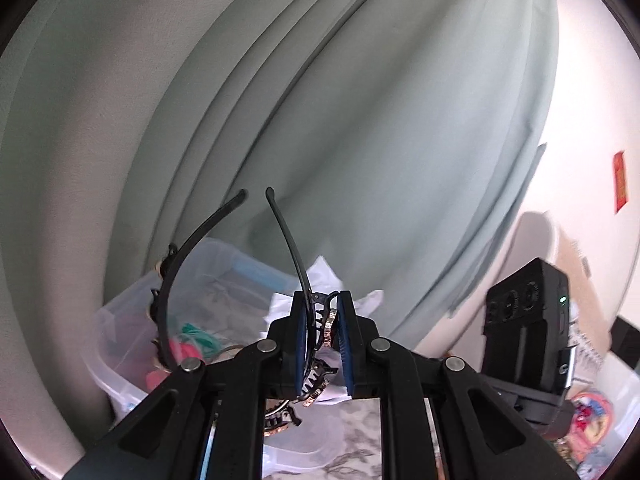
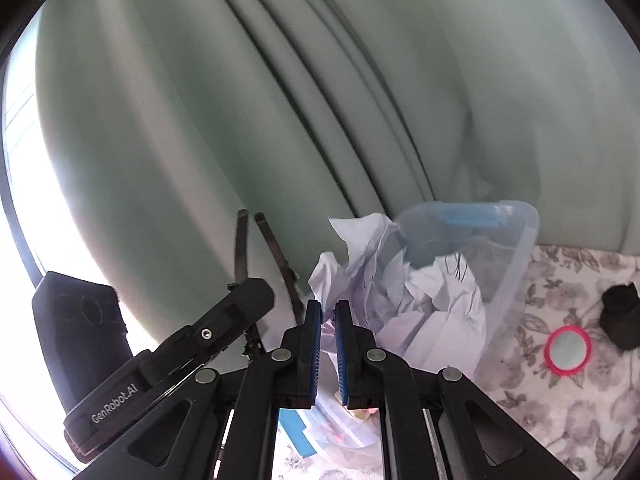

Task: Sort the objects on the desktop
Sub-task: 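Open the left tool over the bin to drop the headband while the right tool drops the paper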

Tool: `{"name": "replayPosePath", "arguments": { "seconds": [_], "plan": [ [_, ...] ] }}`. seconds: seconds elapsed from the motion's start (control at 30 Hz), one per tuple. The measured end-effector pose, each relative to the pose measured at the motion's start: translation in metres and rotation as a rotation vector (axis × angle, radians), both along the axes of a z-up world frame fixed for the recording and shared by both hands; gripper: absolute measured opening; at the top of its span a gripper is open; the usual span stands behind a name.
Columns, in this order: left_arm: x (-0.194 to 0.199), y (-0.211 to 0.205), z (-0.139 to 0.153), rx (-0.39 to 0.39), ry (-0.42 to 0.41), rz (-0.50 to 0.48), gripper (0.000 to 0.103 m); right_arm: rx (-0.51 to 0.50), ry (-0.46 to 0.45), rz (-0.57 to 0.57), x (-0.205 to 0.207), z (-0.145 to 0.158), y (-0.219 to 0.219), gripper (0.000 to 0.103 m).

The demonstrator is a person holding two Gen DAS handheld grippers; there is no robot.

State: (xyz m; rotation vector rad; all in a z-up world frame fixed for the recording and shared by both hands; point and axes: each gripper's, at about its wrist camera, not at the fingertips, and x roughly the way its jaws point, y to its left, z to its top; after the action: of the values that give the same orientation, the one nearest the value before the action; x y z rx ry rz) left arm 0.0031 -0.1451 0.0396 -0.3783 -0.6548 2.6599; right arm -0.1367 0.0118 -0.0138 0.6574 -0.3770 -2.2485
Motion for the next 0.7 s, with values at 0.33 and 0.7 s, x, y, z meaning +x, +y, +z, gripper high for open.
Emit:
{"name": "replayPosePath", "arguments": {
  "seconds": [0.33,0.7],
  "plan": [
    [-0.023,-0.008,-0.021,0.061,-0.080,-0.041,0.015,0.043,-0.080,0.032,-0.010,-0.024,-0.019,0.008],
    [-0.050,-0.001,-0.047,0.031,-0.229,0.033,0.015,0.133,-0.112,0.012,-0.007,-0.043,-0.036,0.012]
  ]
}}
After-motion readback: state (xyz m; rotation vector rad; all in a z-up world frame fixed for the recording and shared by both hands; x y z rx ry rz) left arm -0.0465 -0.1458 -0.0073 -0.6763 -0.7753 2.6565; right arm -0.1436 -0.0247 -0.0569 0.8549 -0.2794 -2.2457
